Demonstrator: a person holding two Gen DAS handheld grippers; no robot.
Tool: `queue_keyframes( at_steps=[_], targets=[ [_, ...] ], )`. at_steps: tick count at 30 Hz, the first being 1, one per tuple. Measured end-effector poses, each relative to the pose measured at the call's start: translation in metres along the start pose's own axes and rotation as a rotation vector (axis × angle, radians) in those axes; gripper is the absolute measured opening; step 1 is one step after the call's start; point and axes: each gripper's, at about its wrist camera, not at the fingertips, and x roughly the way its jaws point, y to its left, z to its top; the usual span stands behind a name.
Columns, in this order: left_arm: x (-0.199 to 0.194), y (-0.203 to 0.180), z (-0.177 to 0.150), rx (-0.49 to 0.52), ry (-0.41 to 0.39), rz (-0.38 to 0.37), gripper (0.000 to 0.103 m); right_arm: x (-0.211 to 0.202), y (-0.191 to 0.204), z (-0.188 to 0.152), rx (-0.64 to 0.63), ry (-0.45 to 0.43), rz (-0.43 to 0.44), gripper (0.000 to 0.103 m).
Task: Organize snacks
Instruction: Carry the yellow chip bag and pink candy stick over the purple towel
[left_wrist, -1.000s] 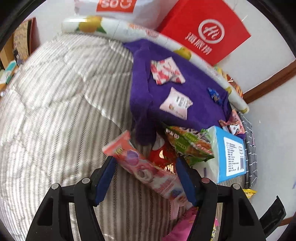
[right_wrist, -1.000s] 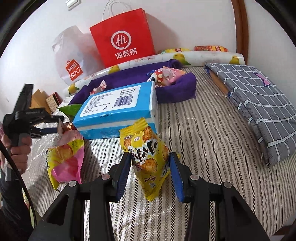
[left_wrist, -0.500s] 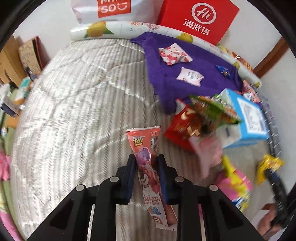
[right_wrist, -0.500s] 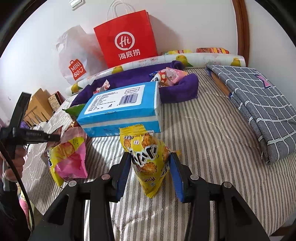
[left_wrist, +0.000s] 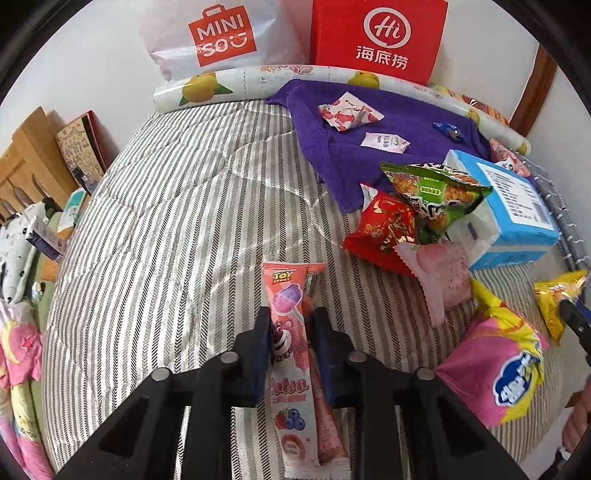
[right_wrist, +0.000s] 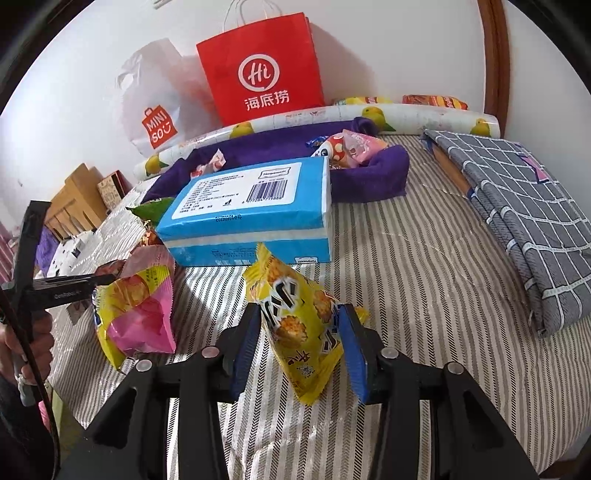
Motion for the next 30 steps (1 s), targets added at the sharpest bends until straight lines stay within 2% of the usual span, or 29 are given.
queue_keyframes(
  at_steps=[3,5,7,12,15,21,30],
  targets=[
    [-0.003,0.005,-0.003,-0.014,0.004,-0.027,0.020,0.004,0.002,0.001,-0.016,-0.012,-0.014,0.052],
    [-0.005,0.006,-0.007,-0.013,0.007,-0.033,0.020,0.011,0.004,0.003,-0.026,-0.005,-0.013,0.061],
    [-0.006,0.006,-0.009,-0.003,0.009,-0.036,0.020,0.018,0.008,0.004,-0.050,0.010,-0.024,0.063],
    [-0.011,0.010,-0.013,-0.020,0.008,-0.084,0.020,0.024,0.017,0.004,-0.107,0.017,-0.071,0.059],
    [-0.014,0.012,-0.015,-0.039,0.011,-0.126,0.020,0.019,0.018,0.003,-0.110,0.014,-0.061,0.057],
    [-0.028,0.006,-0.015,-0.031,-0.010,-0.152,0.020,-0.010,0.021,0.005,-0.089,-0.028,-0.050,0.056],
    [-0.070,-0.023,0.003,0.010,-0.070,-0.202,0.020,-0.053,0.021,0.024,-0.068,-0.089,-0.045,0.056]
  ],
)
